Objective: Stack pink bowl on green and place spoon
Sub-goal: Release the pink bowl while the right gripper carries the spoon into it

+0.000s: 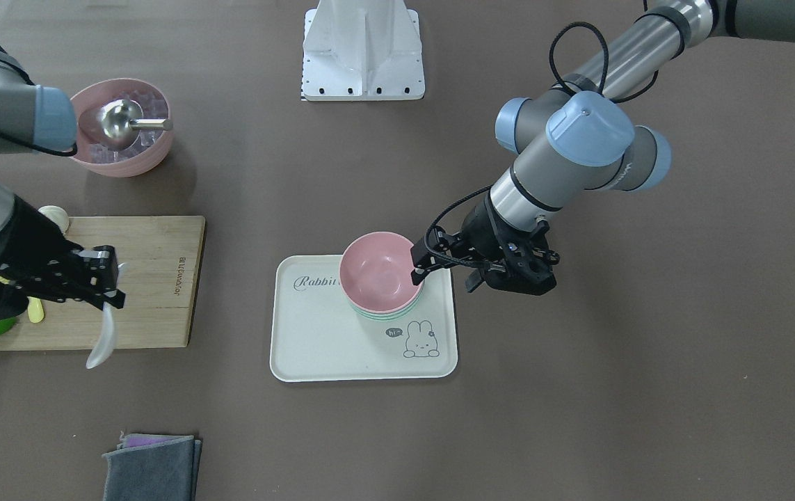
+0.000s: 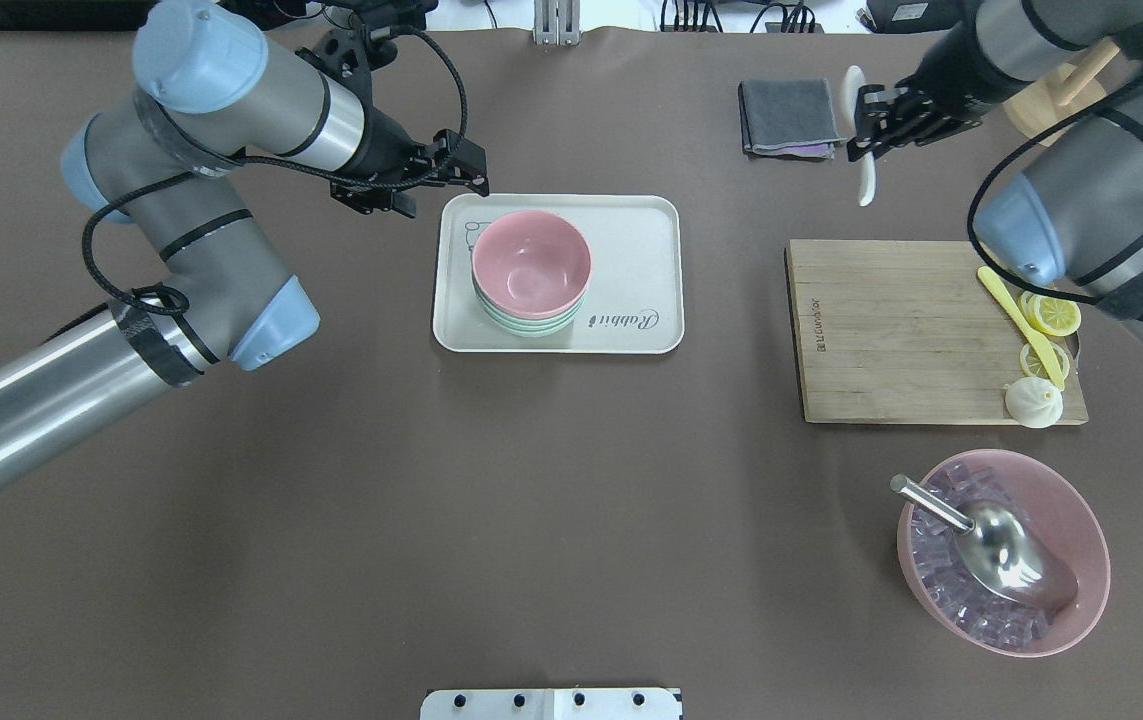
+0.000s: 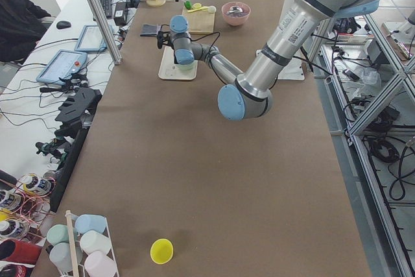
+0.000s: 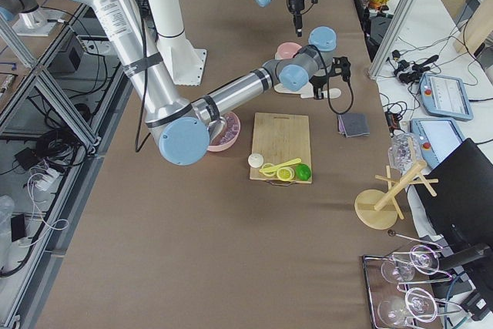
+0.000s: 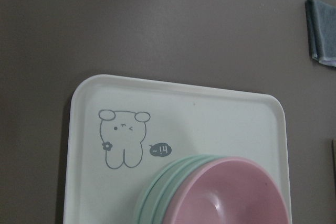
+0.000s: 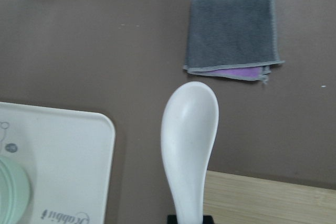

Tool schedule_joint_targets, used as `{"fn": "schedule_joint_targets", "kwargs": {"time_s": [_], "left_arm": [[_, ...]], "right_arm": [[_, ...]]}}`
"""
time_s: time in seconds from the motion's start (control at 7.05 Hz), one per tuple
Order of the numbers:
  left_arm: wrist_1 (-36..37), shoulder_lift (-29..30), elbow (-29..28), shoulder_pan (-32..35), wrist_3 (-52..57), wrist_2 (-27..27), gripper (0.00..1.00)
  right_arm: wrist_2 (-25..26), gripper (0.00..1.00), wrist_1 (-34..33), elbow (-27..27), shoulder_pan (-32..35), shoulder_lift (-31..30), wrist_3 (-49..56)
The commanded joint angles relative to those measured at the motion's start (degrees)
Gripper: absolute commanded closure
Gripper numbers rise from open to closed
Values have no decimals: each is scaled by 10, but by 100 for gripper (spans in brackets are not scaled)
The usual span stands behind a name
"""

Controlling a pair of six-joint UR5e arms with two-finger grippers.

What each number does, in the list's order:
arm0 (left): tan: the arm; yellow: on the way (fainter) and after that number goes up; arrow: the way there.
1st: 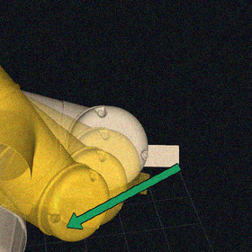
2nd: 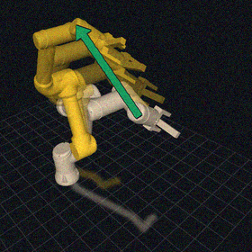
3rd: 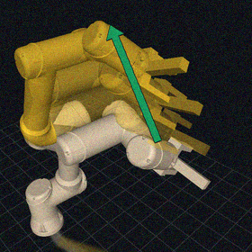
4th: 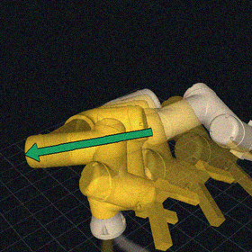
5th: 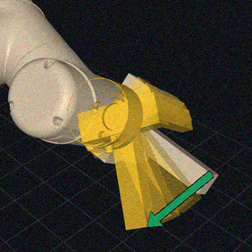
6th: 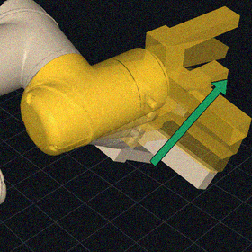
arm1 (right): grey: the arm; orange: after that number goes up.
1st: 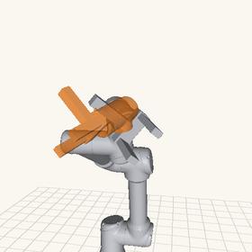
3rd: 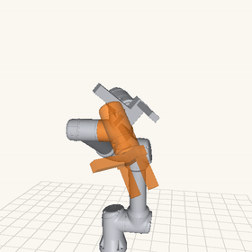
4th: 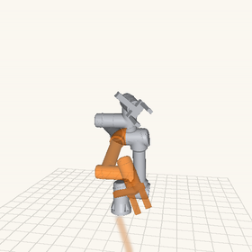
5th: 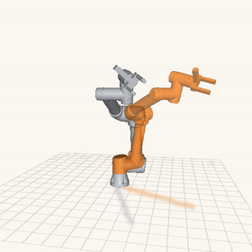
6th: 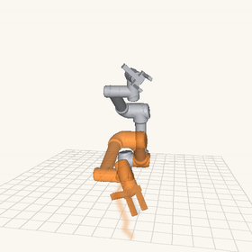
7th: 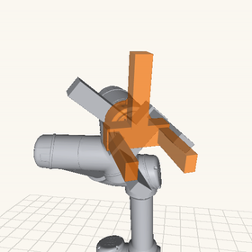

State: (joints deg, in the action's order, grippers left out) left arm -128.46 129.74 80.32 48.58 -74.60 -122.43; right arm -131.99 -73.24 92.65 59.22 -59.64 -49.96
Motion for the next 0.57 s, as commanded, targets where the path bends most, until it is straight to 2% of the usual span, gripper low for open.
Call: {"fn": "schedule_joint_targets", "kwargs": {"time_s": [0.0,0.28,0.43], "left_arm": [[-1,-41,1,78,35,-84,1],[-2,-66,0,90,75,-86,1],[-2,-68,0,88,73,-86,1]], "right_arm": [[21,100,0,16,-94,82,-141],[120,100,-2,12,-182,123,-206],[124,100,-2,12,-200,123,-208]]}}
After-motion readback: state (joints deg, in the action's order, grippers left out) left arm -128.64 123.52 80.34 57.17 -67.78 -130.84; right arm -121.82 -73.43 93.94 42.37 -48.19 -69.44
